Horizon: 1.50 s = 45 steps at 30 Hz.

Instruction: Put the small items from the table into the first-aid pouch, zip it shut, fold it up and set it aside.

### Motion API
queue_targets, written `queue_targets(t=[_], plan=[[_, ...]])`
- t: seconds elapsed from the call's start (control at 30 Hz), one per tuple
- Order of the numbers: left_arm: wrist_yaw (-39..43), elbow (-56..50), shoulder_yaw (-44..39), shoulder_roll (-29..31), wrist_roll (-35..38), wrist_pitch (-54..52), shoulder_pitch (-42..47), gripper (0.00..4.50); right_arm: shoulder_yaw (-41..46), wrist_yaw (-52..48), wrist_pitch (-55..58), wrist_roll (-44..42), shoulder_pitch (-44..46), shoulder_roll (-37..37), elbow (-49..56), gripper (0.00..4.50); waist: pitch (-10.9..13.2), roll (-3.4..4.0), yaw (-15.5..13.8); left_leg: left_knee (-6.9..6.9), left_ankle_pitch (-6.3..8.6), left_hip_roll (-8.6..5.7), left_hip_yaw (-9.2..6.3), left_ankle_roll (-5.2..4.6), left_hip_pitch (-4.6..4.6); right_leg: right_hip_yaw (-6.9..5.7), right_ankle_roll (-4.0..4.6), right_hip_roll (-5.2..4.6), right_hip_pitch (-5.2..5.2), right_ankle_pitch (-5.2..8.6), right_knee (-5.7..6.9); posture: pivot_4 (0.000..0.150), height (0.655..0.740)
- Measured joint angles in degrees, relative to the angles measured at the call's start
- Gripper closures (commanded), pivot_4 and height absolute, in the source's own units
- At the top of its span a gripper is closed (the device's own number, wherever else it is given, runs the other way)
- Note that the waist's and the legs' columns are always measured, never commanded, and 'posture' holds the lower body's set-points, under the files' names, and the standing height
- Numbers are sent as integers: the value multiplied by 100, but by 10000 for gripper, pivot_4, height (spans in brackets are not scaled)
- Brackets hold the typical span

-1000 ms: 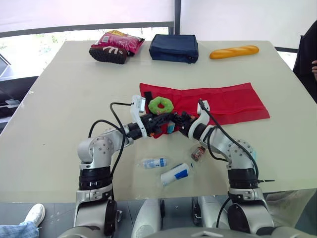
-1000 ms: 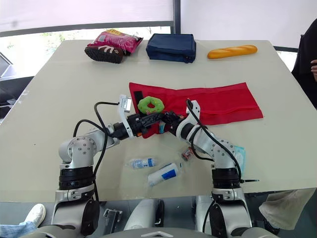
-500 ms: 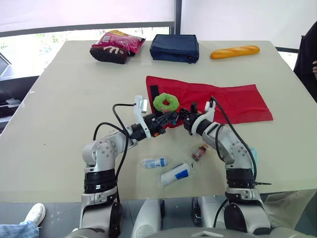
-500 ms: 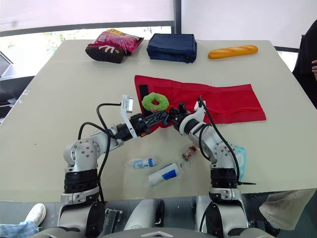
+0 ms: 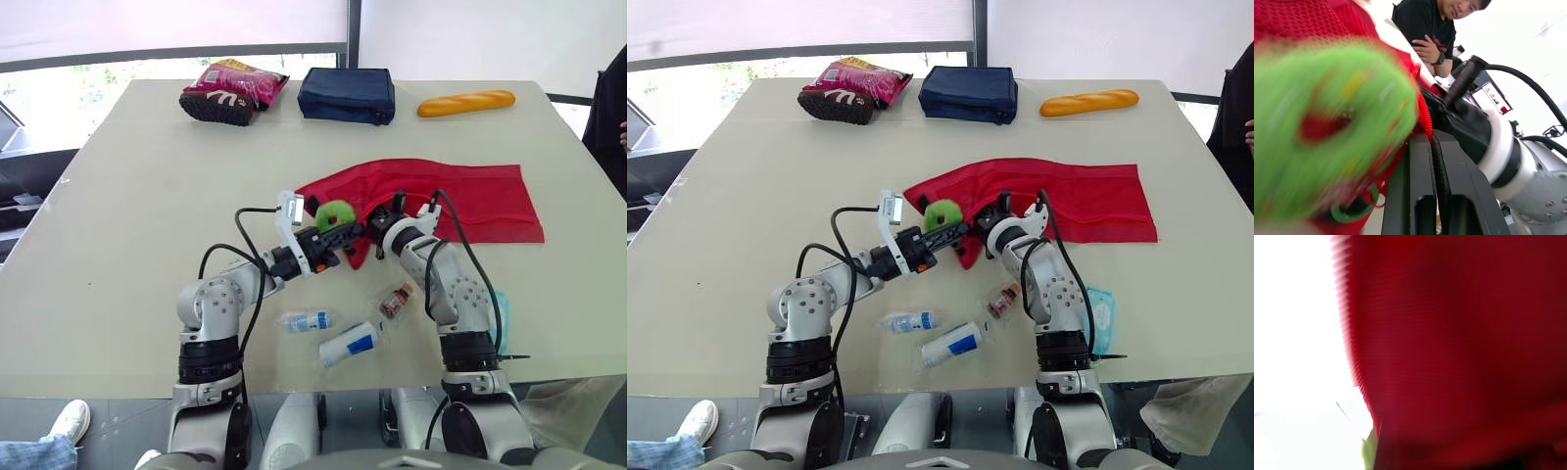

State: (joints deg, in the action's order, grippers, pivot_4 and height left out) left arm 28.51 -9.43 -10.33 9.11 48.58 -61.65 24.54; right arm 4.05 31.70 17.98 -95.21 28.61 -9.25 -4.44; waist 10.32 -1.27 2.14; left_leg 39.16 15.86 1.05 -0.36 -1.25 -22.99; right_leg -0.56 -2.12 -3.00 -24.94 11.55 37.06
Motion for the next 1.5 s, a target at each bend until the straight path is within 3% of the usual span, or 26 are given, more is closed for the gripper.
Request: queue_targets(t=[0.3,0.4,0.47,0.5,0.77,1.17,1.3,1.37,1.5], plan=[[2,1,-52,116,133,-25,-6,45000,-333,382,303,485,244,73,143,44399,1,2,14,0,0,12,6,0,2,8,2,14,-3,-1,1,1500,7134],[59,22,-87,230,168,-3,9,45000,-334,379,767,556,308,103,237,33876,1,2,7,-1,0,13,3,0,2,9,3,16,-3,0,1,1500,7134],[149,173,-97,352,170,73,131,45000,-378,377,1284,557,299,237,314,24100,1,2,-4,0,0,12,3,0,-1,9,3,15,-3,-1,0,1500,7134],[152,174,-98,360,170,76,136,45000,-379,376,1308,557,299,250,321,22977,1,2,-5,0,0,12,1,0,-2,11,3,15,-3,-1,0,1500,7134],[385,470,-8,617,123,100,221,45000,-357,267,2217,700,23,728,782,22977,1,2,-2,-2,0,6,2,0,-3,19,2,18,-3,0,-4,1500,7134],[422,522,42,725,105,195,220,45000,-78,245,2316,1098,-60,494,789,22977,1,2,3,-2,0,9,4,0,-2,21,2,20,-3,0,-4,1500,7134],[465,522,39,811,105,223,220,45000,-27,254,2459,1032,-125,515,824,35469,1,2,3,-2,0,10,2,0,-2,20,2,21,-3,0,-4,1500,7134],[507,529,37,869,98,258,222,45000,-2,265,2583,934,-240,592,872,44539,1,2,3,-2,0,11,3,0,-2,21,2,20,-3,0,-4,1500,7134],[551,562,43,926,83,316,222,45000,22,307,2827,791,-314,776,1029,44539,1,2,2,-2,0,11,4,0,-2,22,1,20,-3,0,-4,1500,7134]])
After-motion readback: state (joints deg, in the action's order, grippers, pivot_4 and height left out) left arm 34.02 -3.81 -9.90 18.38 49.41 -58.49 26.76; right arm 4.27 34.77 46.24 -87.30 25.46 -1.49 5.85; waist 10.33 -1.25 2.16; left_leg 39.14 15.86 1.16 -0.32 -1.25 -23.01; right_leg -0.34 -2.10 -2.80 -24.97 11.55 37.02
